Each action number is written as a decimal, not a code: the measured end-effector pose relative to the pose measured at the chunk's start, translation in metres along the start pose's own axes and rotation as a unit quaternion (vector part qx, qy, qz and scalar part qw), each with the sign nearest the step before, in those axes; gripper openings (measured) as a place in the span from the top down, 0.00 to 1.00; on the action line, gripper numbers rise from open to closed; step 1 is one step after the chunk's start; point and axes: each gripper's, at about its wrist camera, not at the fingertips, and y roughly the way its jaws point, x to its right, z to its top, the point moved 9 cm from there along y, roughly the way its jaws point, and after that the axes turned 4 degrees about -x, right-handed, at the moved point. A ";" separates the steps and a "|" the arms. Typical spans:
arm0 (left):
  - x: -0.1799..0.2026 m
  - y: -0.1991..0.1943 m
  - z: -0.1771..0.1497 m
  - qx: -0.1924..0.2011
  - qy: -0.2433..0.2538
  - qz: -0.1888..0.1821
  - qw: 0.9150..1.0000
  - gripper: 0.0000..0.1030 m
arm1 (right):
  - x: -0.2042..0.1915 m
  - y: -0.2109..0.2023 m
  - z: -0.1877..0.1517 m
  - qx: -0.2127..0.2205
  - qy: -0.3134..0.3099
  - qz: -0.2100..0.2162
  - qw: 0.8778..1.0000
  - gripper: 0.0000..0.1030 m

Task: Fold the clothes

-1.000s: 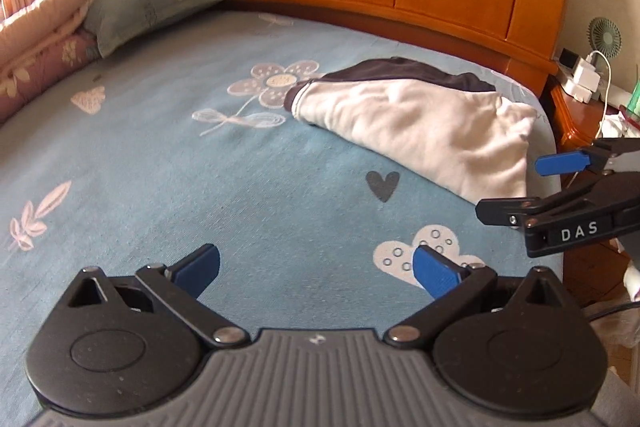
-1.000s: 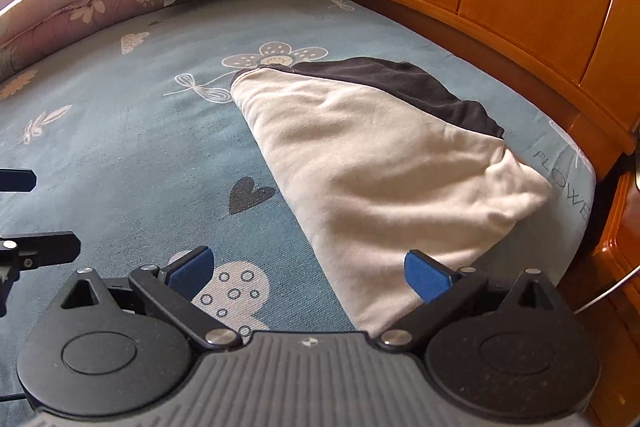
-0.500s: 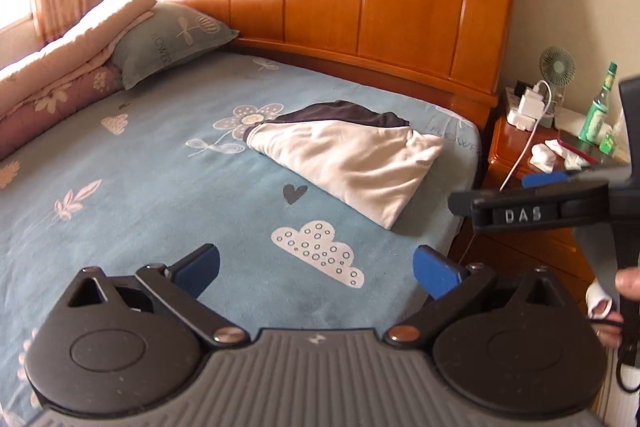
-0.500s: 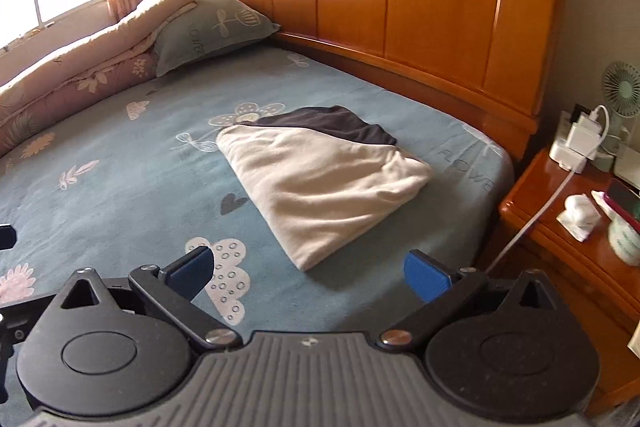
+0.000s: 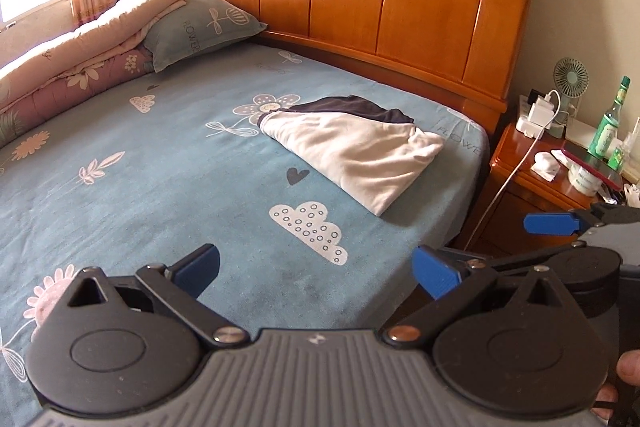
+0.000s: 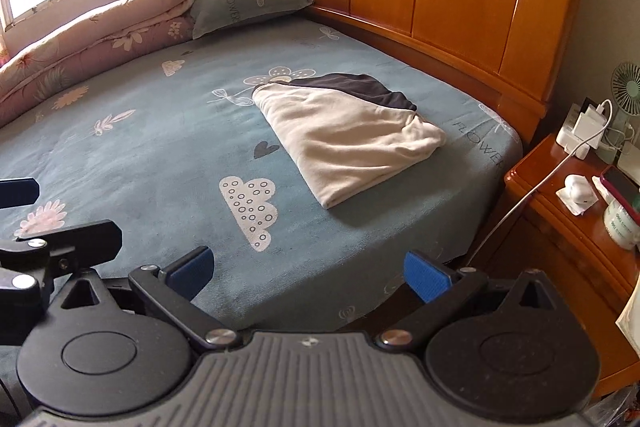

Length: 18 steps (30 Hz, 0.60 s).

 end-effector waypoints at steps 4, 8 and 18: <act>0.002 -0.009 -0.004 0.000 -0.006 0.003 1.000 0.01 | 0.003 -0.011 -0.003 0.004 0.003 0.004 1.000 0.00; 0.000 -0.016 -0.005 0.001 -0.006 0.016 1.000 0.01 | 0.005 -0.022 -0.005 0.009 0.006 0.008 1.000 0.00; -0.003 -0.022 -0.003 -0.004 -0.006 0.020 1.000 0.01 | 0.007 -0.035 -0.001 0.024 0.010 0.011 1.000 0.00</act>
